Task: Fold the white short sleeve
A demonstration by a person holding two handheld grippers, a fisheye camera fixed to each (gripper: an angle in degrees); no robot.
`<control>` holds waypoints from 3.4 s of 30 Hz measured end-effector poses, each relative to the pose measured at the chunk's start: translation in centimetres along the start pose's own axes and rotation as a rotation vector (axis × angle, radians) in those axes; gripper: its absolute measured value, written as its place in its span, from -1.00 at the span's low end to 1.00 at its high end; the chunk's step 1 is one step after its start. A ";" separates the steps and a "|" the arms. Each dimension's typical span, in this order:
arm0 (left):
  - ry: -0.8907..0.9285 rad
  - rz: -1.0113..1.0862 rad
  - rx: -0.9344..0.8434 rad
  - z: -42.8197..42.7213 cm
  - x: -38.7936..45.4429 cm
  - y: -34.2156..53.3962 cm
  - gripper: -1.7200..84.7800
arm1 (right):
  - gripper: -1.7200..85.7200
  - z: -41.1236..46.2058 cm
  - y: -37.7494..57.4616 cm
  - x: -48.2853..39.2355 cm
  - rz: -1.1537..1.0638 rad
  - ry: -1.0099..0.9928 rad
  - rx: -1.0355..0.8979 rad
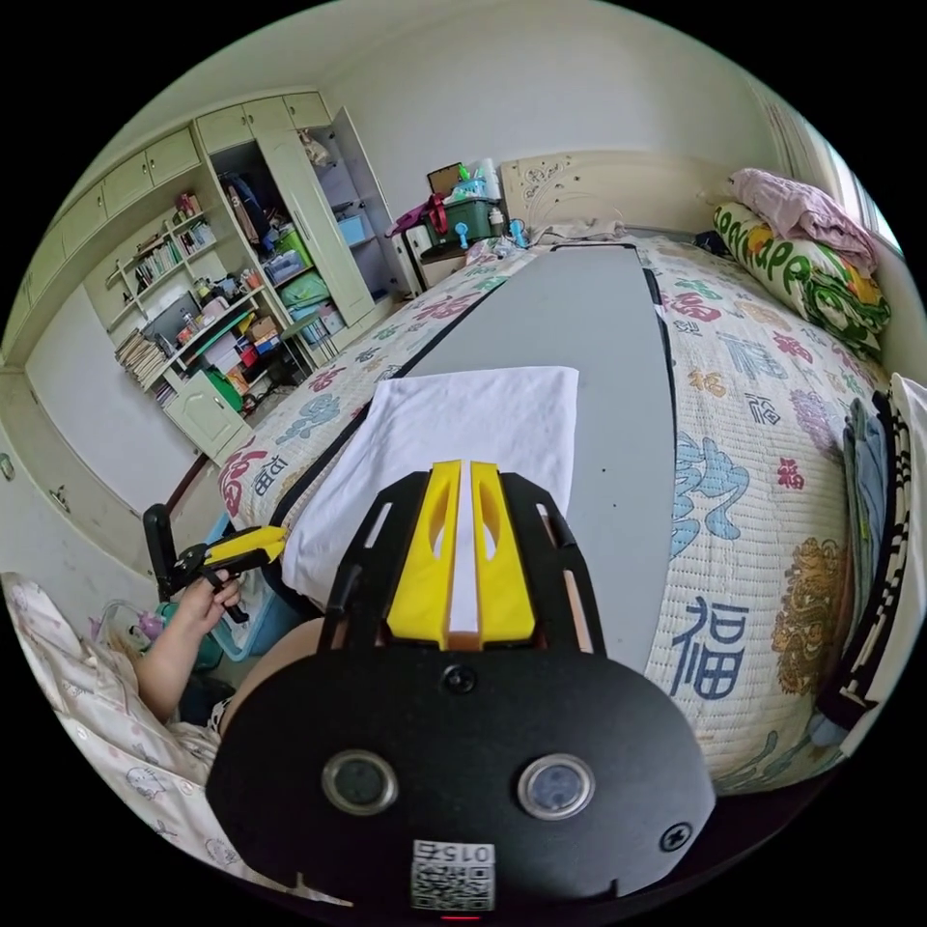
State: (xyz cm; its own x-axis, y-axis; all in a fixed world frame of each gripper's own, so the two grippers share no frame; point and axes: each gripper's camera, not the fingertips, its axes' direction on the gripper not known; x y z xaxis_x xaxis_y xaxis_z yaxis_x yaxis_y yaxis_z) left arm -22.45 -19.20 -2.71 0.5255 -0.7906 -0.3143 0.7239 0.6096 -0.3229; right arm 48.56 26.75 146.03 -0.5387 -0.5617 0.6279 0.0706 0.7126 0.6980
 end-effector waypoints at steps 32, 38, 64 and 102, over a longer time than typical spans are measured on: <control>0.177 -0.297 -0.001 21.9 -22.5 -14.7 -0.55 | -0.81 11.9 -24.6 4.2 0.187 -0.087 -0.201; 0.249 -0.392 -0.022 24.6 -27.6 -14.8 -0.59 | -0.84 12.0 -24.0 -3.1 0.112 -0.025 -0.229; 0.245 -0.077 0.206 10.2 -22.3 -18.9 -0.97 | -0.95 -3.3 -5.8 -31.7 0.043 -0.196 0.120; 0.927 0.268 0.345 11.7 43.9 -58.2 -0.96 | -0.95 -40.4 5.7 -38.4 0.025 1.093 0.671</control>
State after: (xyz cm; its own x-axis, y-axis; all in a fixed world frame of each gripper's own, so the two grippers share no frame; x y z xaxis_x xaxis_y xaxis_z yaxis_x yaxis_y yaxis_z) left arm -36.25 -90.08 12.71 0.2430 -0.1859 -0.9521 0.7993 0.5944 0.0880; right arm 103.57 35.42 139.81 0.4454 -0.3689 0.8158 -0.5360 0.6200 0.5730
